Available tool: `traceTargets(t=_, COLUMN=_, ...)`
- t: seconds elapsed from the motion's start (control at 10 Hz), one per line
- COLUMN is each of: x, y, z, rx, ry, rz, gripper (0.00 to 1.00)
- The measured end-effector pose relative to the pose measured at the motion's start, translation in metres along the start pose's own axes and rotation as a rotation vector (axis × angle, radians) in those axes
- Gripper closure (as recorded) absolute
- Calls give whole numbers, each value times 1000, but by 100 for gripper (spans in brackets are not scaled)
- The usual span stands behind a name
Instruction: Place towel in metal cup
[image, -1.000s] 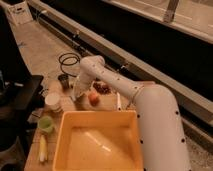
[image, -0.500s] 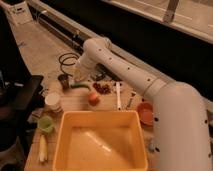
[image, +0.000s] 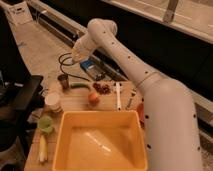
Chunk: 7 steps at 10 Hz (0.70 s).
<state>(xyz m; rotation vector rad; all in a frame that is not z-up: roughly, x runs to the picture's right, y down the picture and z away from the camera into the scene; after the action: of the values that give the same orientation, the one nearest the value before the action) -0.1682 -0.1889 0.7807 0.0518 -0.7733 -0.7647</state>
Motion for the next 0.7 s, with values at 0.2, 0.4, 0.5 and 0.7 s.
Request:
traceTargets(t=0.2, x=-11, y=-18, z=29, rx=36, ry=-63, rz=-17, gripper=100)
traceTargets(t=0.4, x=-13, y=-20, z=34, rx=41, ry=-75, rz=-19, gripper=100)
traceTargets(t=0.5, x=-13, y=-20, z=35, rx=39, ry=-75, rz=-19, gripper=100)
traceTargets(t=0.7, x=-15, y=-21, z=36, rx=38, ry=-77, rz=-22, gripper=100)
